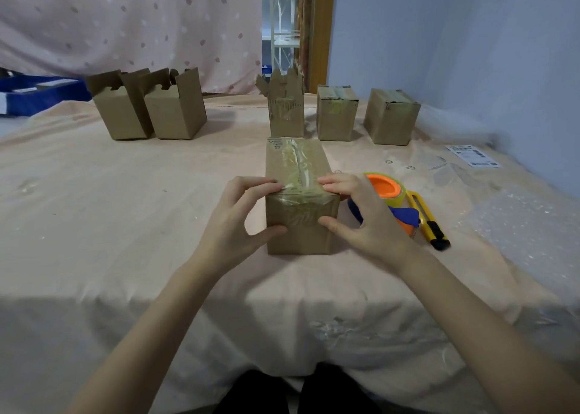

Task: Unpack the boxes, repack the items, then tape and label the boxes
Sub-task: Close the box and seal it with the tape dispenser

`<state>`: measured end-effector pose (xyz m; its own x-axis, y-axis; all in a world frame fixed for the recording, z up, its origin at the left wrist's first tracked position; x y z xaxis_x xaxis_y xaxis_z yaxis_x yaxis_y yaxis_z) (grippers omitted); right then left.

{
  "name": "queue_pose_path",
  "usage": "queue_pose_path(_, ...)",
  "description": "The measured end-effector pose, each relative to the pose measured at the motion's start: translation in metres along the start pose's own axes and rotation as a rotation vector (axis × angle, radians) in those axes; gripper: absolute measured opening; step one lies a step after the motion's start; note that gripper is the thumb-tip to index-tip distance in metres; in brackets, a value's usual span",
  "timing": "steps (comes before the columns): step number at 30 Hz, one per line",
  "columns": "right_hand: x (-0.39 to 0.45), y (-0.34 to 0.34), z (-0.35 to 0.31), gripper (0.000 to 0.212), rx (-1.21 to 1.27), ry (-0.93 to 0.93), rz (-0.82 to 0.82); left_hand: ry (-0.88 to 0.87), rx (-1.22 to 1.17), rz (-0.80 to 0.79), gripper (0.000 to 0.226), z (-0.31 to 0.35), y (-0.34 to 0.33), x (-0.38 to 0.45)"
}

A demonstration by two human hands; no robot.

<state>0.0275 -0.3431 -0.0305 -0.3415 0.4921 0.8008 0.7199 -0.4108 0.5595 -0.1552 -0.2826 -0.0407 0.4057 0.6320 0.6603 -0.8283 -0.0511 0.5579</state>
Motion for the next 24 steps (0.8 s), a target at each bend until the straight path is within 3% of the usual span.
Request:
queue_pose_path(2,0.002,-0.001,0.001,0.048,-0.012,0.007,-0.055,0.018,0.0,-0.029,0.066,-0.004,-0.001,-0.002)
queue_pose_path(7,0.003,0.008,0.006,0.036,0.096,-0.112,-0.028,0.0,-0.105,0.005,0.038,0.003,0.007,0.008)
queue_pose_path(12,0.0,0.006,0.006,0.038,0.07,-0.069,-0.118,0.021,-0.074,-0.067,0.038,0.002,0.007,0.005)
queue_pose_path(14,0.009,0.012,0.005,0.028,0.137,-0.158,-0.112,0.116,-0.169,-0.083,0.027,0.006,0.016,0.01)
queue_pose_path(17,0.033,0.016,0.003,0.033,0.151,-0.285,-0.053,0.315,-0.183,0.001,0.042,0.016,0.025,0.025)
queue_pose_path(20,0.046,0.013,0.003,0.031,0.021,-0.253,-0.077,0.231,0.08,0.042,0.05,0.031,0.022,0.033)
queue_pose_path(24,0.039,0.011,0.005,0.016,-0.071,-0.106,-0.076,0.085,0.074,0.054,0.039,0.025,0.016,0.026)
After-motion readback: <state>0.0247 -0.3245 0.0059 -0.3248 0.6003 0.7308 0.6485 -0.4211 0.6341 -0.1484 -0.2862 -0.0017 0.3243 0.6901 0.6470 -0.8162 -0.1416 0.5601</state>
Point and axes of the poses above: each hand's wrist, its own x-axis towards the middle knuckle, its own y-axis out of the back of the hand, z = x × y, the point moved 7 cm from there along x, towards the middle knuckle, and after that the axes turned 14 degrees about y, right-handed, at the moved point
